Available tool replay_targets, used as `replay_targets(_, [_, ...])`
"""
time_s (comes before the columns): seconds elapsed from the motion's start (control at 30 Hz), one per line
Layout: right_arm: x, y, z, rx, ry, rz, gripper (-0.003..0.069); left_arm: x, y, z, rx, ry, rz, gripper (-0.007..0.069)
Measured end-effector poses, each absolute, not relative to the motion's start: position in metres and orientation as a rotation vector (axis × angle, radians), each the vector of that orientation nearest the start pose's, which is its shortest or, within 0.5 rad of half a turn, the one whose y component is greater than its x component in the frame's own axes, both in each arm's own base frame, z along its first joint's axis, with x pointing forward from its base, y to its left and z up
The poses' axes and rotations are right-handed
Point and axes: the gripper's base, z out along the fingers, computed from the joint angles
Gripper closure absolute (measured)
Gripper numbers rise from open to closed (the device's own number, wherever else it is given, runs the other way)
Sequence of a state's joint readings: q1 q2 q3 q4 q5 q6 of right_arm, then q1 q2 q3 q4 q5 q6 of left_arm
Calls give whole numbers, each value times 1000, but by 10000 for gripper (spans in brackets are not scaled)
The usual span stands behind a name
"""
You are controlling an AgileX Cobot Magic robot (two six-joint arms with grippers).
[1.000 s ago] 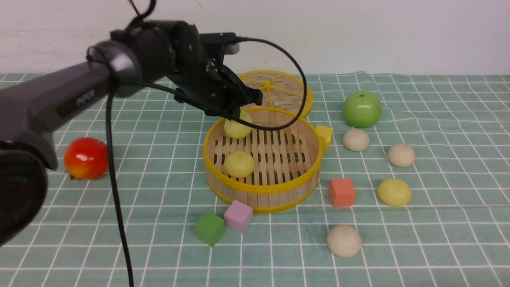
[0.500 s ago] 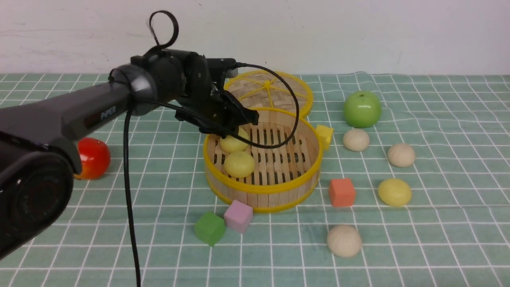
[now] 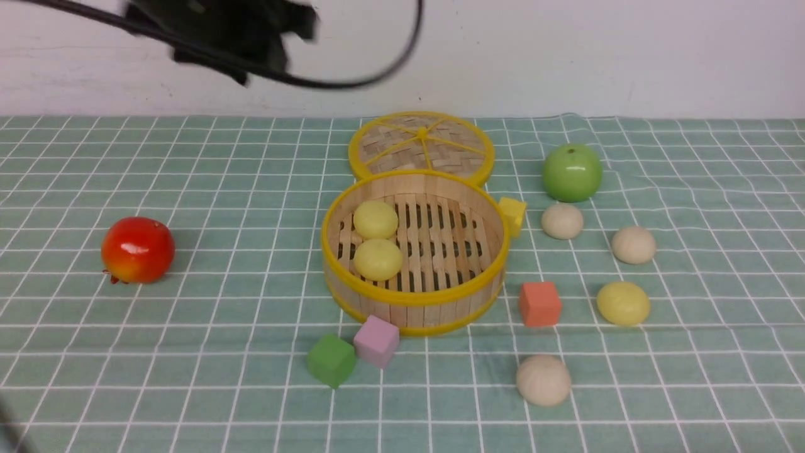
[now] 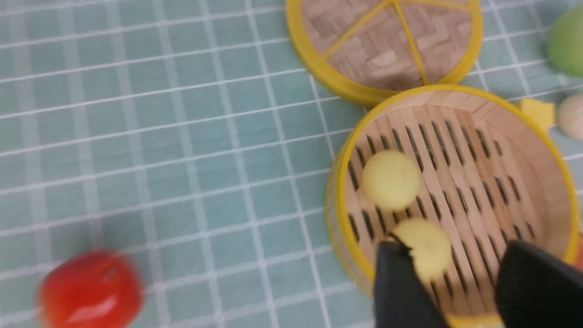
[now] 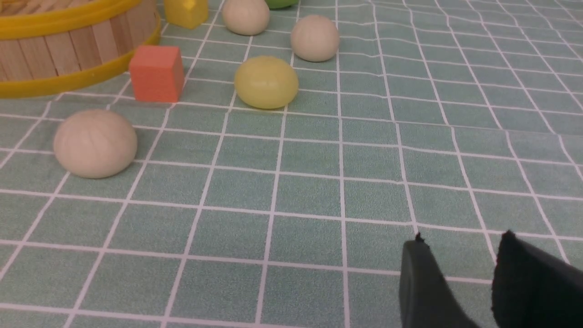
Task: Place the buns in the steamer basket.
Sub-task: Use the right arm to grab a steamed stuffed bun
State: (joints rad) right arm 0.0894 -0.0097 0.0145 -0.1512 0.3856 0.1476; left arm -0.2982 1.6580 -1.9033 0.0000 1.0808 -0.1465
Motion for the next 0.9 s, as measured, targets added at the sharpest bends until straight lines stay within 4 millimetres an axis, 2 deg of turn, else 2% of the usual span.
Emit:
replay_targets(0.07, [52, 0, 175, -38, 1869, 14, 419, 321, -95, 461, 167, 2310, -221, 437])
replay_targets(0.13, [52, 0, 175, -38, 1869, 14, 419, 308, -90, 469, 161, 2300, -221, 477])
replay_targets(0.17, [52, 0, 175, -38, 1869, 14, 419, 282, -82, 484, 158, 2268, -219, 535])
replay_targets(0.23, [52, 0, 175, -38, 1869, 14, 419, 255, -74, 489, 156, 2256, -230, 589])
replay_targets(0.27, [52, 0, 175, -38, 1869, 14, 419, 255, -74, 489, 156, 2256, -230, 589])
replay_targets(0.33, [52, 0, 175, -38, 1869, 14, 419, 212, -62, 490, 117, 2240, -252, 638])
replay_targets(0.4, [52, 0, 175, -38, 1869, 14, 419, 186, -54, 486, 80, 2233, -265, 638])
replay_targets(0.47, [52, 0, 175, -38, 1869, 14, 419, 149, -43, 479, 40, 2203, -299, 638])
replay_targets(0.53, [52, 0, 175, -38, 1869, 14, 419, 117, -35, 463, 22, 2180, -327, 638])
replay_targets(0.57, [52, 0, 175, -38, 1869, 14, 419, 105, -32, 455, 18, 2175, -338, 638])
replay_targets(0.6, [52, 0, 175, -38, 1869, 14, 419, 103, -32, 449, 18, 2187, -341, 638])
replay_targets(0.67, [52, 0, 175, -38, 1869, 14, 419, 66, -25, 418, 4, 2177, -408, 638])
replay_targets(0.7, [52, 0, 175, -38, 1869, 14, 419, 53, -23, 405, -2, 2176, -441, 638])
replay_targets(0.77, [52, 0, 175, -38, 1869, 14, 419, 40, -22, 390, -6, 2176, -476, 638])
replay_targets(0.8, [52, 0, 175, -38, 1869, 14, 419, 27, -20, 370, -7, 2175, -509, 638])
replay_targets(0.9, [52, 0, 175, -38, 1869, 14, 419, 15, -17, 343, -11, 2142, -525, 638])
